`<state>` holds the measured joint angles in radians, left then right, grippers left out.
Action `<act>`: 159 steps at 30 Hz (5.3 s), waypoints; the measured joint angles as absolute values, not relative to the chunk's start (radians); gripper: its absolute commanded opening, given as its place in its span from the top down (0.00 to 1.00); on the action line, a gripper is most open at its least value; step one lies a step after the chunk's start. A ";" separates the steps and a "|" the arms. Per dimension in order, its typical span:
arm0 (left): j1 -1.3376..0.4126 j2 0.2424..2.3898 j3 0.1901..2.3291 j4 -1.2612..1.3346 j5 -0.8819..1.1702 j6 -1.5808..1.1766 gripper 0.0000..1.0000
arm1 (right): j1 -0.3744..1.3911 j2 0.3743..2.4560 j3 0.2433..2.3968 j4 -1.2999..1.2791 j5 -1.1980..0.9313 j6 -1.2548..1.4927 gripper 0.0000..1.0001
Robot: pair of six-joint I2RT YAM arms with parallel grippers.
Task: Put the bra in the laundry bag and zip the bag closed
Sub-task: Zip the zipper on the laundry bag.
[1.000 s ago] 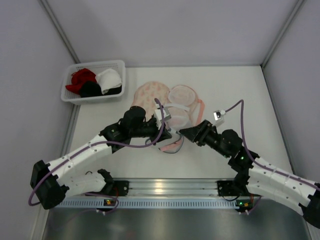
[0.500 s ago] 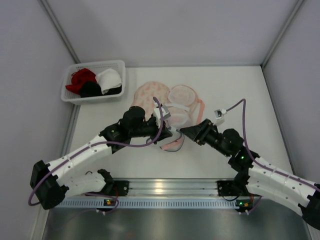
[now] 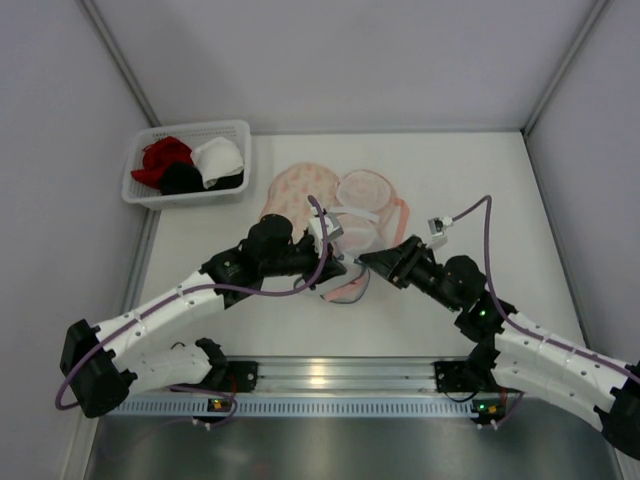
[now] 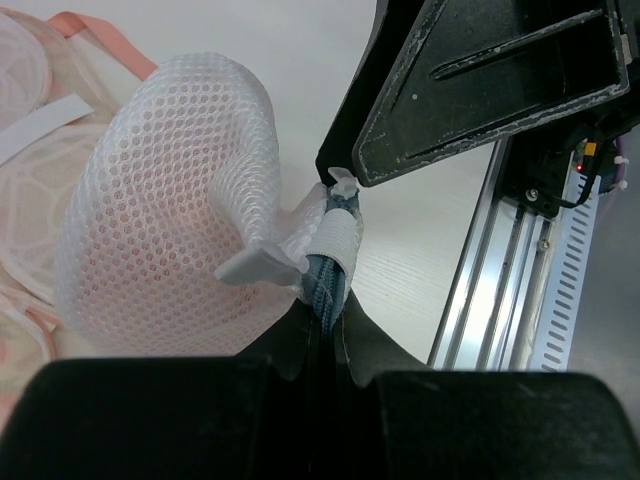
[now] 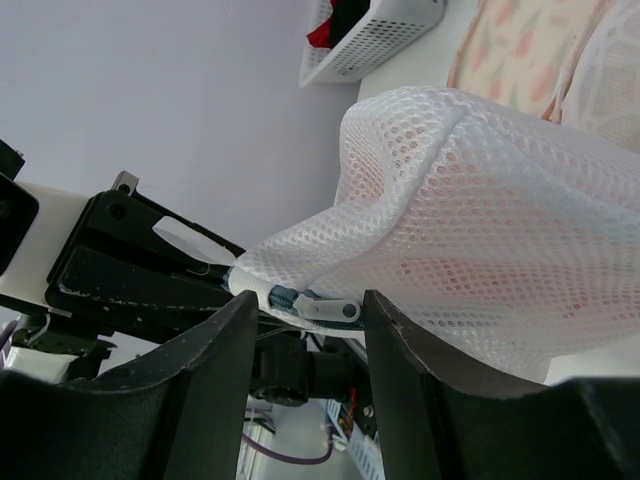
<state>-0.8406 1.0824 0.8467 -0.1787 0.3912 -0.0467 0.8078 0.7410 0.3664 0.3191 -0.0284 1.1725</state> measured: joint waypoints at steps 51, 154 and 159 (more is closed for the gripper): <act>-0.860 1.094 0.846 -0.175 0.372 -0.031 1.00 | 0.787 0.761 0.369 0.330 -0.049 1.190 0.70; -1.012 1.332 1.064 -0.320 0.392 0.154 0.51 | 0.780 0.624 0.492 0.066 -0.097 0.559 1.00; -1.028 1.319 1.037 -0.291 0.379 0.105 0.20 | 0.780 0.642 0.492 0.058 -0.080 0.559 1.00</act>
<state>-1.0283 1.3186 1.0370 -0.2913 0.3790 0.1047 0.7803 0.6418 0.4919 0.0578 -0.0803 0.5587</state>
